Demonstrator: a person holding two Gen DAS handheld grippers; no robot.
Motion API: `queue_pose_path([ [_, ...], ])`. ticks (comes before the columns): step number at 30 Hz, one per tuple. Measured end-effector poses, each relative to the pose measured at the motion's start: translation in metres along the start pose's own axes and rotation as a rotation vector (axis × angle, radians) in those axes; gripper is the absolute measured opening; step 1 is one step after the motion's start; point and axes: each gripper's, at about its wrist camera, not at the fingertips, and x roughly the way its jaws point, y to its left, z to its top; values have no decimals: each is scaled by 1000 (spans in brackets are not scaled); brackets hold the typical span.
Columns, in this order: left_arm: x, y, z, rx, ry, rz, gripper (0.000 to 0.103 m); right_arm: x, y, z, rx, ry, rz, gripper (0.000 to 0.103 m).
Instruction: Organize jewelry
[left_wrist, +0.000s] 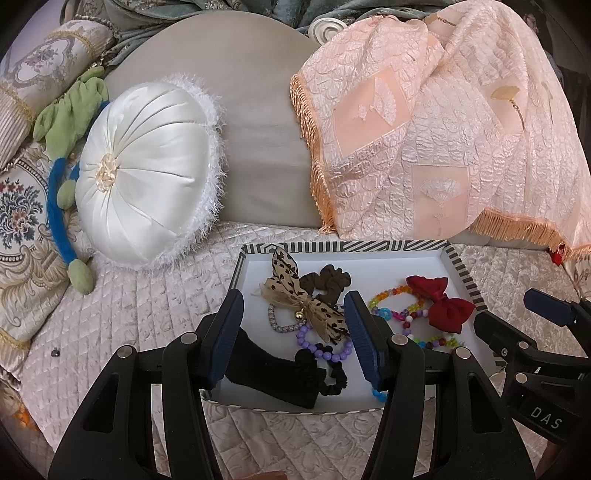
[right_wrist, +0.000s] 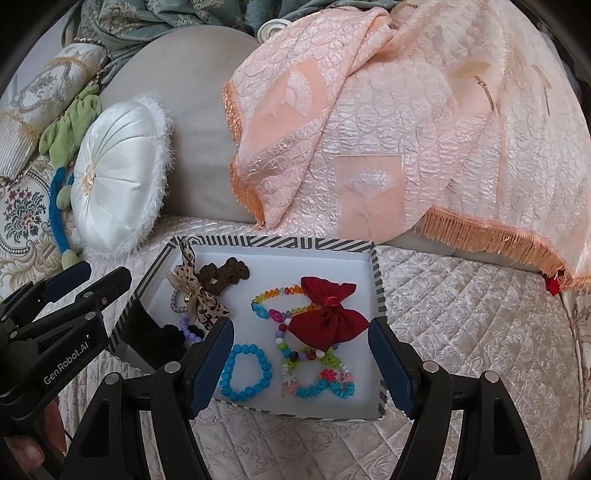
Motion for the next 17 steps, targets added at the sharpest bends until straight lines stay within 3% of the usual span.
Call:
queue_pose_path([
  [17,5,0,-3,8,5,-30,57,1,3,-2,-5,5,5,73],
])
